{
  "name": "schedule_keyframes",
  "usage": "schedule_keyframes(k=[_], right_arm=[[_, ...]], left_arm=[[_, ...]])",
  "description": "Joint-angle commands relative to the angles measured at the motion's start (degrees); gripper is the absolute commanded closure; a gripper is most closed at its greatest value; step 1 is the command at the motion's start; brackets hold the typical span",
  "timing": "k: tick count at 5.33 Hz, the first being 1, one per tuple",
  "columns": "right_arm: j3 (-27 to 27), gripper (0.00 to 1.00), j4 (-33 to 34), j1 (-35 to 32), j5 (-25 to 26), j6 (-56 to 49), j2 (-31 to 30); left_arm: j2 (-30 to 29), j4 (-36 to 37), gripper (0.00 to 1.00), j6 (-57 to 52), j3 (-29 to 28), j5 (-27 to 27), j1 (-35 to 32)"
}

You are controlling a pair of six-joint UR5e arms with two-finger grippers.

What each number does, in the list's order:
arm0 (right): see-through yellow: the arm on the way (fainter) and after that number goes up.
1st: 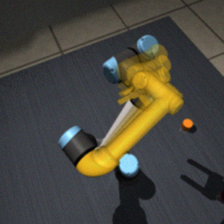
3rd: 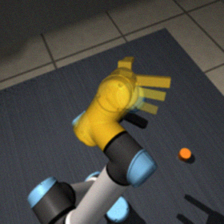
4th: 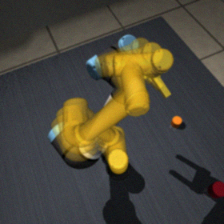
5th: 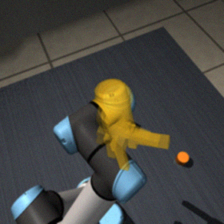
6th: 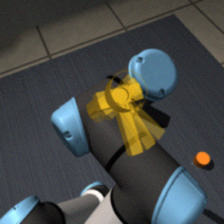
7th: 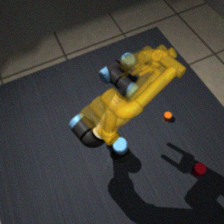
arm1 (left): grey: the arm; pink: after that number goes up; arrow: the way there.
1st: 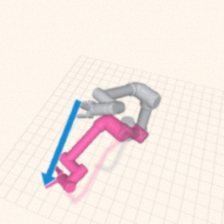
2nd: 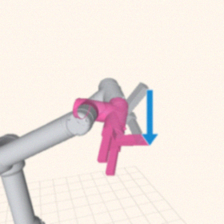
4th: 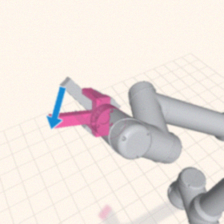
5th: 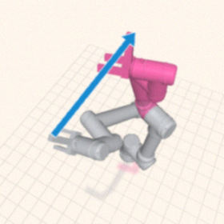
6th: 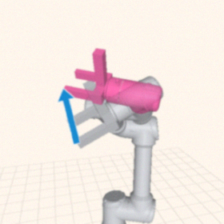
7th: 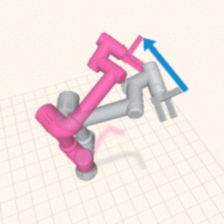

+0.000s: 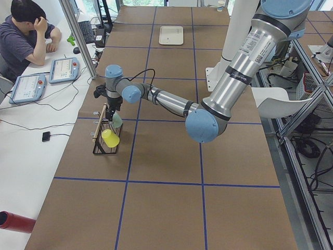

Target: Left arm grabs green cup and hands to right arm on tray

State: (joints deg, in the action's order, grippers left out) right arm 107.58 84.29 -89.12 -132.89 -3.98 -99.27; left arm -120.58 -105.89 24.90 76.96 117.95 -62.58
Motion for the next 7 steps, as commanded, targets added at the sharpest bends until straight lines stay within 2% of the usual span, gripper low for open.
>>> schedule_keyframes(k=[1, 4, 5, 7], right_arm=[[0.0, 0.0, 0.0, 0.0, 0.0, 0.02, -0.05], [0.0, 0.0, -0.09, 0.0, 0.0, 0.11, 0.04], [0.09, 0.0, 0.0, 0.0, 0.0, 0.11, 0.04], [0.09, 0.0, -0.09, 0.0, 0.0, 0.11, 0.04]], left_arm=[[0.0, -0.02, 0.12, -0.03, -0.49, 0.0, 0.0], [-0.27, 0.16, 0.19, -0.03, -0.49, 0.08, 0.0], [-0.53, 0.25, 0.28, -0.03, -0.4, 0.08, 0.0], [-0.44, 0.25, 0.28, -0.03, -0.32, 0.0, -0.35]])
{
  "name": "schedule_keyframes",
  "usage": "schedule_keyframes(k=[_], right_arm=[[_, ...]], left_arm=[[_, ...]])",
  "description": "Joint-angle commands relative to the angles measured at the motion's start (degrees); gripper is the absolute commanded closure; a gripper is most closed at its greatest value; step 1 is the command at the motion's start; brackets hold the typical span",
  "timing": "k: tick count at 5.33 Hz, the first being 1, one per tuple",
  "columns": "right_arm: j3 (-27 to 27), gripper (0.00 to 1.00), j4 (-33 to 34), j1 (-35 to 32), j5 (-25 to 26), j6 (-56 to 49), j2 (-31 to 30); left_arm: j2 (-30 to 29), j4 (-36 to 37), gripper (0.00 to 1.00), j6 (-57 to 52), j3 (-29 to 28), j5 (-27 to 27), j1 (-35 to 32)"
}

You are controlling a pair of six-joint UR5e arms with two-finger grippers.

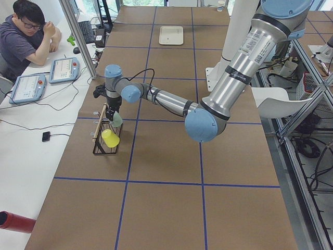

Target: Left arm grabs green cup and hands to right arm on tray

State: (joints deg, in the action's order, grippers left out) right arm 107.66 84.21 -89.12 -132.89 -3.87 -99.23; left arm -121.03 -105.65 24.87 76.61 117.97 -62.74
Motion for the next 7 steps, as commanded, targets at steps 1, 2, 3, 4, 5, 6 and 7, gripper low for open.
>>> schedule_keyframes(k=[1, 2, 3, 4, 5, 6, 7], right_arm=[[0.01, 0.0, -0.02, 0.0, 0.0, 0.0, 0.0], [0.01, 0.0, -0.02, 0.0, 0.0, 0.0, 0.0], [0.09, 0.0, -0.02, 0.0, 0.0, 0.0, 0.0], [0.09, 0.0, -0.02, 0.0, 0.0, 0.0, 0.0], [0.09, 0.0, -0.02, 0.0, 0.0, 0.0, 0.0], [0.09, 0.0, -0.02, 0.0, 0.0, 0.0, 0.0], [0.09, 0.0, -0.02, 0.0, 0.0, 0.0, 0.0]], left_arm=[[0.0, 0.01, 0.28, 0.0, 0.03, -0.02, -0.36], [0.0, 0.01, 0.35, 0.09, 0.46, -0.02, -0.63], [0.0, 0.18, 0.4, 0.18, 1.77, 0.24, -1.15], [0.09, 0.44, 0.42, 0.18, 3.53, 0.51, -2.03], [0.52, 0.88, 0.42, 0.26, 6.24, 0.6, -2.47], [0.7, 3.58, 0.42, 0.26, 9.66, 0.69, -3.0], [0.88, 7.61, 0.42, 0.26, 14.13, 0.69, -3.26]])
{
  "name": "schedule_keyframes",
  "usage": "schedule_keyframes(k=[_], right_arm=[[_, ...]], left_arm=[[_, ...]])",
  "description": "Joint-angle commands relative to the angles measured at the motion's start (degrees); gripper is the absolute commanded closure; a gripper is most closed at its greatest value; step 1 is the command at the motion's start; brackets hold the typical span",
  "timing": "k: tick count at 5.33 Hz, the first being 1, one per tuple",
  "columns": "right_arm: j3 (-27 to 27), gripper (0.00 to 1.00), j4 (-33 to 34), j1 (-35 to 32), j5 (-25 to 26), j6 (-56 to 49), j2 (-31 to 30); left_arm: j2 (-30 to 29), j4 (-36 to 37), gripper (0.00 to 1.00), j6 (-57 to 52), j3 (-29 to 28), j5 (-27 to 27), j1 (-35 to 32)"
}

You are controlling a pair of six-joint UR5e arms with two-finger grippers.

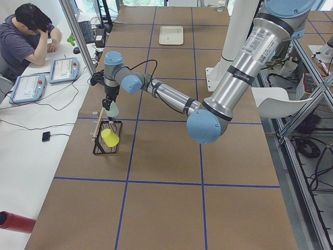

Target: Left arm grabs green cup and hands to right arm on tray

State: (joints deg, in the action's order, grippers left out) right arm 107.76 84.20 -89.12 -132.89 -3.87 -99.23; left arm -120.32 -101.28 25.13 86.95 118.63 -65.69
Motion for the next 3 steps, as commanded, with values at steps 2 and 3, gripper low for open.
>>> schedule_keyframes(k=[2, 3], right_arm=[[0.0, 0.0, 0.26, 0.35, -0.26, 1.22, 0.7], [-0.18, 0.0, 0.26, 1.57, -1.4, 10.54, 2.62]], left_arm=[[1.31, 4.43, 0.43, 4.71, 9.45, 0.9, -0.31], [1.58, -0.19, 0.43, 9.88, 9.38, 0.91, -0.14]])
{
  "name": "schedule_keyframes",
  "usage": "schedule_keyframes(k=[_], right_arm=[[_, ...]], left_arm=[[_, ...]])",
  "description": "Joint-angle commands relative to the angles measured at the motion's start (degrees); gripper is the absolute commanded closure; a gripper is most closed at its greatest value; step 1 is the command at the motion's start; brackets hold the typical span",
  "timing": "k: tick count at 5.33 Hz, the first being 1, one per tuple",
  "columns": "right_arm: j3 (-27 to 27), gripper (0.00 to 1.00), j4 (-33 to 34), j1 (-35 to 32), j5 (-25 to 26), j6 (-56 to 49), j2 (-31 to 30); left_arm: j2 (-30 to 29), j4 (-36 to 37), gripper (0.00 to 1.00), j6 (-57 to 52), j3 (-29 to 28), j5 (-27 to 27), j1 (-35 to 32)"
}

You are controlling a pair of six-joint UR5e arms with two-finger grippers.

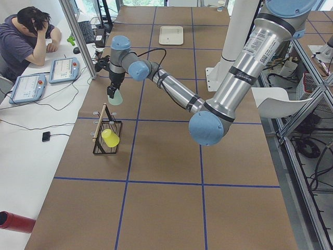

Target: Left arm grabs green cup and hands to right arm on tray

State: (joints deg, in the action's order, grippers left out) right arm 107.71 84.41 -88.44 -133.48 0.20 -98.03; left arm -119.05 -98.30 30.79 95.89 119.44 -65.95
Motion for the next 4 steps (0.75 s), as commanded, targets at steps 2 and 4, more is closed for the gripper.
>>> schedule_keyframes(k=[2, 4], right_arm=[[-0.21, 0.0, -1.08, 2.12, -9.89, 19.16, 4.59], [-0.3, 0.0, -11.83, 5.96, -12.95, 39.76, 7.84]], left_arm=[[2.06, -15.12, 0.43, 18.79, 0.79, 0.27, 0.74], [4.17, -29.51, 0.43, 31.11, 0.79, 3.08, 2.31]])
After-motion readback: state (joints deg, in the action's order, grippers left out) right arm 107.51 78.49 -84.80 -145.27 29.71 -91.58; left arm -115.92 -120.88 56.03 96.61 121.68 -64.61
